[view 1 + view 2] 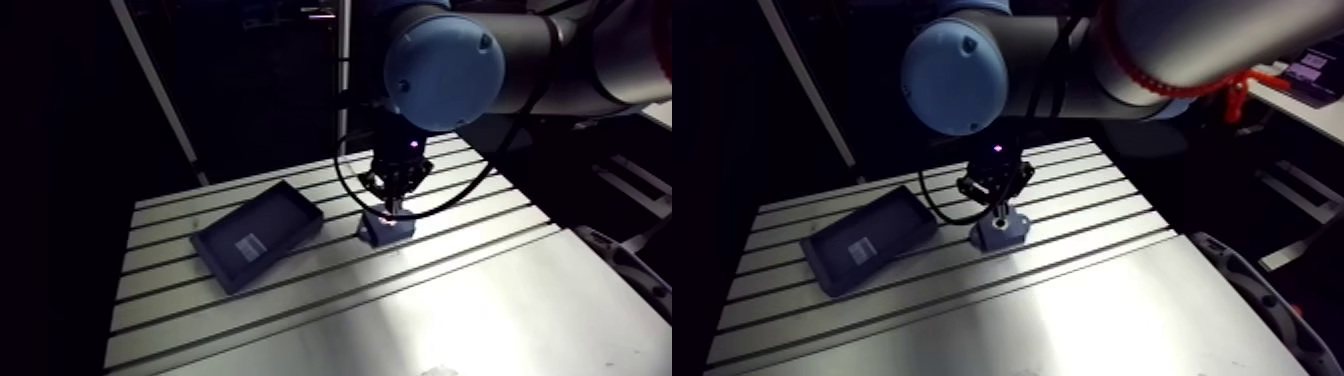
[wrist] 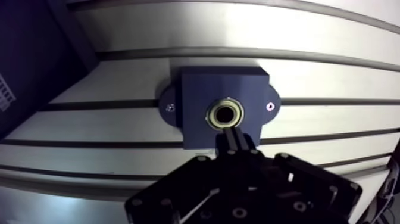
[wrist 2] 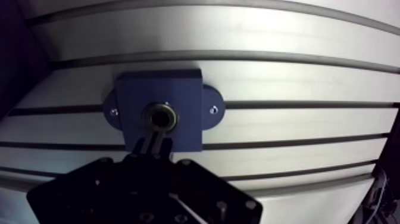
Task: Pick up the bearing and press it into the housing until flush.
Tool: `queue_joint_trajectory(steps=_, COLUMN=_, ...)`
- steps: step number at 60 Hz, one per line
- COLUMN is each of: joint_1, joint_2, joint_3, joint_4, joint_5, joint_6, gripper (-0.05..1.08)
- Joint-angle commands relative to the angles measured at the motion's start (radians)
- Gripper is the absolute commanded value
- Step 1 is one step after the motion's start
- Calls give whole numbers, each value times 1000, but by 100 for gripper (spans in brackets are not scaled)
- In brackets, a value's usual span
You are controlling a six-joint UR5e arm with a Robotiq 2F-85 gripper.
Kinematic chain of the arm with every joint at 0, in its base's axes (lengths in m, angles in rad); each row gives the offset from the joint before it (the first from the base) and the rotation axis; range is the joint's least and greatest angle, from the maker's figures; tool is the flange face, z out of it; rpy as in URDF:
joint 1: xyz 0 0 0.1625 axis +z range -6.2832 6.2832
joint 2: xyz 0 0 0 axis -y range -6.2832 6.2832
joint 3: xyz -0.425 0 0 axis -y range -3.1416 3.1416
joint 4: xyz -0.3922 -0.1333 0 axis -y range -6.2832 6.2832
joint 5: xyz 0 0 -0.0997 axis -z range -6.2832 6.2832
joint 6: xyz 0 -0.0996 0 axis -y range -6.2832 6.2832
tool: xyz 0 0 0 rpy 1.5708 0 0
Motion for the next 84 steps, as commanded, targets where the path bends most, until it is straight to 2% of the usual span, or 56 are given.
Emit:
queue_joint_trajectory(steps=1, joint_1=0, joint_2=-50, joint_3=0, joint_4=22, joint_5=-17, joint_6=-9, gripper=108)
queue_joint_trajectory(steps=4, joint_1=0, joint_2=-58, joint_3=-2, joint_4=33, joint_5=-15, joint_6=-17, gripper=104)
queue_joint_trajectory(steps=5, joint_1=0, joint_2=-63, joint_3=-8, joint_4=49, joint_5=-15, joint_6=-20, gripper=82)
queue_joint_trajectory(steps=6, joint_1=0, joint_2=-63, joint_3=-8, joint_4=49, joint_5=-15, joint_6=-20, gripper=82)
queue_joint_trajectory(steps=7, joint_1=0, joint_2=-69, joint_3=-15, joint_4=79, joint_5=-14, joint_6=-21, gripper=37)
queue_joint_trajectory(steps=8, joint_1=0, joint_2=-69, joint_3=-15, joint_4=79, joint_5=-14, joint_6=-21, gripper=37)
queue_joint_trajectory(steps=9, joint_1=3, joint_2=-75, joint_3=-28, joint_4=116, joint_5=-12, joint_6=-22, gripper=1)
queue_joint_trajectory(steps=12, joint_1=6, joint_2=-80, joint_3=-46, joint_4=162, joint_5=-6, joint_6=-22, gripper=1)
queue_joint_trajectory(steps=13, joint_1=10, joint_2=-83, joint_3=-67, joint_4=204, joint_5=6, joint_6=-19, gripper=0)
queue_joint_trajectory(steps=14, joint_1=10, joint_2=-83, joint_3=-67, joint_4=204, joint_5=6, joint_6=-19, gripper=0)
queue_joint_trajectory(steps=15, joint_1=19, joint_2=-86, joint_3=-91, joint_4=242, joint_5=17, joint_6=-17, gripper=0)
queue_joint_trajectory(steps=16, joint_1=19, joint_2=-86, joint_3=-91, joint_4=242, joint_5=17, joint_6=-17, gripper=0)
queue_joint_trajectory(steps=18, joint_1=39, joint_2=-91, joint_3=-147, joint_4=299, joint_5=30, joint_6=-11, gripper=0)
queue_joint_trajectory(steps=20, joint_1=39, joint_2=-91, joint_3=-147, joint_4=299, joint_5=30, joint_6=-11, gripper=0)
queue_joint_trajectory(steps=22, joint_1=50, joint_2=-100, joint_3=-204, joint_4=353, joint_5=31, joint_6=-2, gripper=0)
queue_joint_trajectory(steps=23, joint_1=50, joint_2=-100, joint_3=-204, joint_4=353, joint_5=31, joint_6=-2, gripper=0)
queue_joint_trajectory(steps=26, joint_1=61, joint_2=-118, joint_3=-269, joint_4=429, joint_5=31, joint_6=23, gripper=0)
queue_joint_trajectory(steps=27, joint_1=61, joint_2=-118, joint_3=-269, joint_4=429, joint_5=31, joint_6=23, gripper=0)
queue_joint_trajectory(steps=28, joint_1=64, joint_2=-121, joint_3=-305, joint_4=466, joint_5=32, joint_6=40, gripper=0)
queue_joint_trajectory(steps=29, joint_1=64, joint_2=-121, joint_3=-305, joint_4=466, joint_5=32, joint_6=40, gripper=0)
queue_joint_trajectory(steps=30, joint_1=74, joint_2=-122, joint_3=-340, joint_4=498, joint_5=32, joint_6=57, gripper=0)
queue_joint_trajectory(steps=31, joint_1=74, joint_2=-122, joint_3=-340, joint_4=498, joint_5=32, joint_6=57, gripper=0)
queue_joint_trajectory(steps=32, joint_1=97, joint_2=-121, joint_3=-376, joint_4=522, joint_5=34, joint_6=73, gripper=0)
queue_joint_trajectory(steps=33, joint_1=97, joint_2=-121, joint_3=-376, joint_4=522, joint_5=34, joint_6=73, gripper=0)
queue_joint_trajectory(steps=35, joint_1=159, joint_2=-111, joint_3=-448, joint_4=558, joint_5=34, joint_6=106, gripper=0)
queue_joint_trajectory(steps=36, joint_1=159, joint_2=-111, joint_3=-448, joint_4=558, joint_5=34, joint_6=106, gripper=0)
queue_joint_trajectory(steps=37, joint_1=183, joint_2=-101, joint_3=-478, joint_4=569, joint_5=31, joint_6=126, gripper=0)
queue_joint_trajectory(steps=42, joint_1=214, joint_2=-78, joint_3=-528, joint_4=590, joint_5=30, joint_6=154, gripper=0)
queue_joint_trajectory(steps=46, joint_1=244, joint_2=-72, joint_3=-576, joint_4=622, joint_5=35, joint_6=162, gripper=0)
queue_joint_trajectory(steps=55, joint_1=270, joint_2=-73, joint_3=-589, joint_4=627, joint_5=39, joint_6=162, gripper=0)
queue_joint_trajectory(steps=66, joint_1=284, joint_2=-86, joint_3=-561, joint_4=626, joint_5=40, joint_6=162, gripper=0)
queue_joint_trajectory(steps=78, joint_1=287, joint_2=-134, joint_3=-519, joint_4=615, joint_5=39, joint_6=162, gripper=0)
queue_joint_trajectory(steps=84, joint_1=289, joint_2=-164, joint_3=-501, joint_4=608, joint_5=45, joint_6=163, gripper=0)
